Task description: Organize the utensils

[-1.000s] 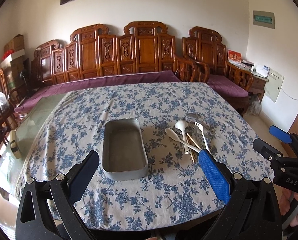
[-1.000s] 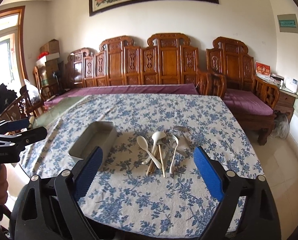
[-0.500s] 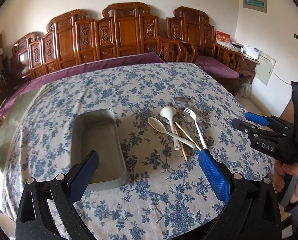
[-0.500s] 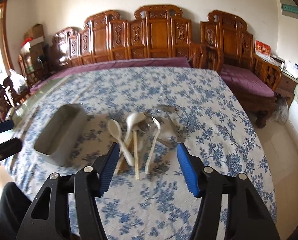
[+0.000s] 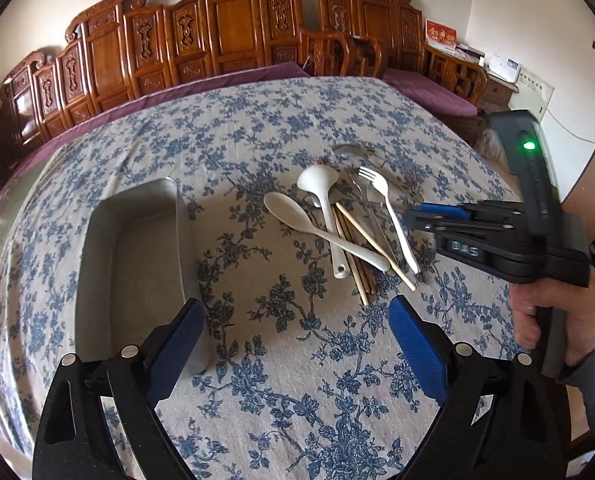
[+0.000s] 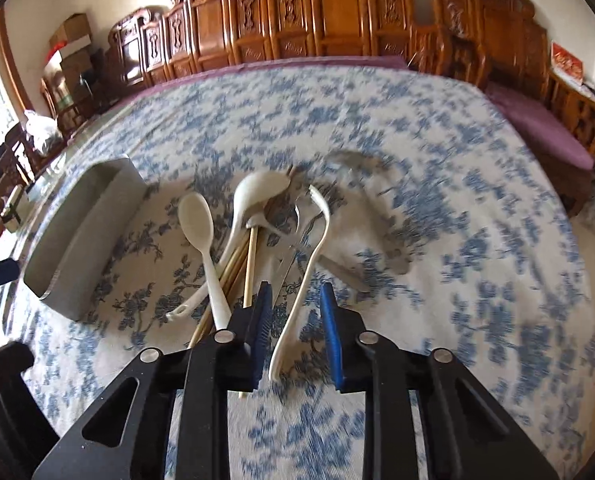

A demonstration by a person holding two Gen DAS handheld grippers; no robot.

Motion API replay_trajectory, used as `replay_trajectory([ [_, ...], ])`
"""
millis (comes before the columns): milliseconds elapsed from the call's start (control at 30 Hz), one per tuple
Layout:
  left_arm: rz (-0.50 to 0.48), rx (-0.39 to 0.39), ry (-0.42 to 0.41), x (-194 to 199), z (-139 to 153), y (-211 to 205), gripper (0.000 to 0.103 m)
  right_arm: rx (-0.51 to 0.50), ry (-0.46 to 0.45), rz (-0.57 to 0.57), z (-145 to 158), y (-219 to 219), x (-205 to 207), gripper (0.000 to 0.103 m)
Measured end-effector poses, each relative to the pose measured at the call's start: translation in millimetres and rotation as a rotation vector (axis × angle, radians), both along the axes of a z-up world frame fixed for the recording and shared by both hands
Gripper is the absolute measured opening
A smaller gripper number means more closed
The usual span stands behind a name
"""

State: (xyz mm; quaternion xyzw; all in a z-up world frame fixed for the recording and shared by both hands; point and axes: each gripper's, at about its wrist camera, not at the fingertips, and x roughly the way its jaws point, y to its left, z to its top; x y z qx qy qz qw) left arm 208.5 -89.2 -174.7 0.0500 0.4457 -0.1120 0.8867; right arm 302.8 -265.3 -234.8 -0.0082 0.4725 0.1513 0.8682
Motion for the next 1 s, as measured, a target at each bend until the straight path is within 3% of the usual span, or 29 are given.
replay_trajectory([
  [233,-0.005,-0.001,0.048,14,-11,-6,0.087,-0.073,0.047,0.024,-20,2,8,0.011],
  [300,0.003,-0.012,0.065,23,-15,-8,0.085,-0.076,0.043,0.023,-18,-6,4,0.006],
  [533,0.034,-0.059,0.118,61,-31,-21,0.076,-0.045,0.025,0.007,1,-36,-20,0.005],
  [1000,0.142,-0.095,0.216,120,-75,-31,0.042,0.000,-0.087,-0.007,14,-49,-34,0.005],
])
